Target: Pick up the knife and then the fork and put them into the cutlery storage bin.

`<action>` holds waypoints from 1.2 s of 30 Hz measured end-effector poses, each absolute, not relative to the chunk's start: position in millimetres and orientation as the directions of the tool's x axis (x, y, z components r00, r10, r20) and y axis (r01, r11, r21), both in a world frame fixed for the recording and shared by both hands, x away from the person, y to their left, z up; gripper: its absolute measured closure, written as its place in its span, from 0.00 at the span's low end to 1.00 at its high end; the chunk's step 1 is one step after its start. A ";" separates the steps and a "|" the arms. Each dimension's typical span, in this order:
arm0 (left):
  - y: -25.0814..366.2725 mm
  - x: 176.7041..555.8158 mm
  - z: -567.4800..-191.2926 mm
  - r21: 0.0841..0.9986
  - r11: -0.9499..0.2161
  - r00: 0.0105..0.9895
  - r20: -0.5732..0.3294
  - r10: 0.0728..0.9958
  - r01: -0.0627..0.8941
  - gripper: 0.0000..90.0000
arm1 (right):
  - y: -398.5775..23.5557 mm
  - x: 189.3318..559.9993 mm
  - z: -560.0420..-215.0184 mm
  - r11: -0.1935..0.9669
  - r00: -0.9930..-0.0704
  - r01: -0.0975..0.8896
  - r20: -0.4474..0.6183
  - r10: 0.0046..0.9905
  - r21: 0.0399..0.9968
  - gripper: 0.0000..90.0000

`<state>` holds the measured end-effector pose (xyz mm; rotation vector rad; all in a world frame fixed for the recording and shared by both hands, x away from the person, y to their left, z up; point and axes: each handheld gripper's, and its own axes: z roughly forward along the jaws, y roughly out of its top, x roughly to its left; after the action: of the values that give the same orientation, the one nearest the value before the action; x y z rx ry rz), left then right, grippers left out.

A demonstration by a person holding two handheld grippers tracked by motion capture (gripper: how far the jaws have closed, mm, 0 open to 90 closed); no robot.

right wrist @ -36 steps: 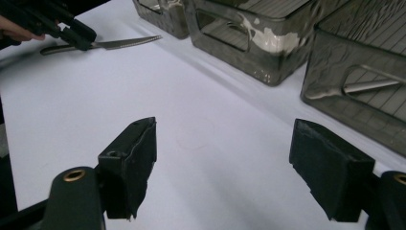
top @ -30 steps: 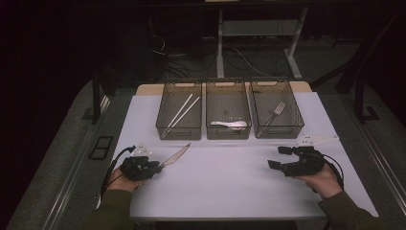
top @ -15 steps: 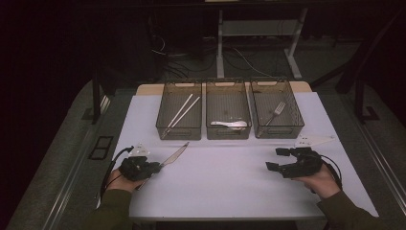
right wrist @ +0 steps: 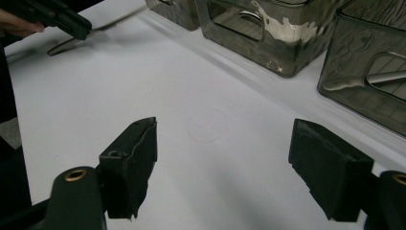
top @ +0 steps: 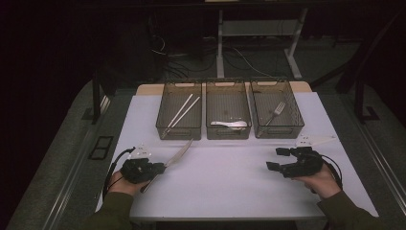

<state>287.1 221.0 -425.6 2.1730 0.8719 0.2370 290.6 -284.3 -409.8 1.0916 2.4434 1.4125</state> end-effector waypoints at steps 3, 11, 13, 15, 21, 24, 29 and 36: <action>214.1 282.1 -418.5 0.749 -0.454 0.762 -0.103 0.639 0.482 0.87 | -283.9 290.8 -409.7 0.305 -0.734 0.527 0.245 0.633 0.793 0.28; 177.7 277.1 -402.5 0.811 -0.428 0.823 -0.112 0.557 0.400 0.87 | -273.4 289.4 -406.9 0.306 -0.754 0.512 0.250 0.607 0.803 0.28; 167.8 278.9 -399.9 0.822 -0.418 0.832 -0.115 0.543 0.387 0.87 | -267.7 288.8 -405.4 0.306 -0.765 0.506 0.255 0.592 0.806 0.28; 157.7 280.8 -398.1 0.826 -0.421 0.841 -0.111 0.530 0.375 0.88 | -261.1 289.1 -403.9 0.301 -0.776 0.498 0.262 0.574 0.814 0.28; 130.5 286.5 -397.3 0.826 -0.429 0.849 -0.106 0.517 0.365 0.88 | -237.9 293.1 -395.7 0.265 -0.803 0.472 0.286 0.523 0.841 0.37; 117.0 289.7 -395.7 0.826 -0.429 0.845 -0.100 0.525 0.365 0.88 | -225.7 297.3 -390.9 0.245 -0.816 0.463 0.302 0.493 0.852 0.42; 92.8 295.3 -392.7 0.831 -0.435 0.846 -0.075 0.528 0.346 0.88 | -207.8 304.7 -385.7 0.215 -0.825 0.461 0.326 0.462 0.861 0.52; 64.4 301.5 -391.4 0.842 -0.429 0.845 -0.057 0.532 0.326 0.88 | -191.4 320.8 -384.3 0.178 -0.821 0.472 0.357 0.445 0.863 0.67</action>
<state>301.5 64.4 -391.4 2.0544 0.6275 0.2686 320.8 -191.4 -384.3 0.9463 2.4292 1.7955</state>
